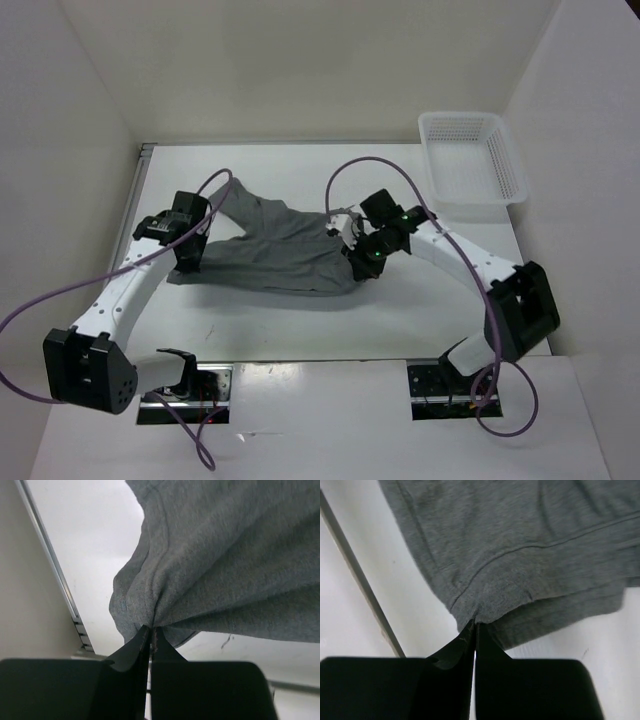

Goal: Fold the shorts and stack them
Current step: Move the shorts to the center of the board, then flatten the shorts out

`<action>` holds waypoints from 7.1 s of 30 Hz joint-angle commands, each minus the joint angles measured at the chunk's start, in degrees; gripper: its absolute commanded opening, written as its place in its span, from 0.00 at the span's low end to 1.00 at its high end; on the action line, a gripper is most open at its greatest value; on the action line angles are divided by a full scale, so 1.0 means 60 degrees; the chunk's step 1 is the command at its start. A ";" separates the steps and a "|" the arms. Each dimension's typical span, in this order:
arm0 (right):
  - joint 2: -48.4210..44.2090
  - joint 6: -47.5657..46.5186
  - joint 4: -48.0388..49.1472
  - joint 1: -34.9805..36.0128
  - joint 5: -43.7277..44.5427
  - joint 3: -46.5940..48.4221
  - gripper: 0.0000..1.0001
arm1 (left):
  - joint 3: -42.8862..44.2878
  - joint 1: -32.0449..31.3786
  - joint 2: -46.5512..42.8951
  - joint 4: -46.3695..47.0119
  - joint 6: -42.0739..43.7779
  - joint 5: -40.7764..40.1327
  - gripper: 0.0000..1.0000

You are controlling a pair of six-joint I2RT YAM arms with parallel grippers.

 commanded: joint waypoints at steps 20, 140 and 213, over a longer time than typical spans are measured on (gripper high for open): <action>-0.0804 0.3439 0.2585 -0.1012 0.0286 0.1131 0.98 | 0.1580 -0.0429 -0.0830 0.0498 0.0035 -0.0233 0.99; 0.1907 0.6460 0.5079 -0.3284 -0.1002 0.1016 0.75 | 0.2988 0.2107 0.6157 0.1028 0.0035 0.4088 0.75; -0.0510 0.3206 0.3700 -0.3387 0.0125 -0.0317 0.79 | 0.1051 0.0069 0.1601 0.1804 0.0035 0.1465 0.95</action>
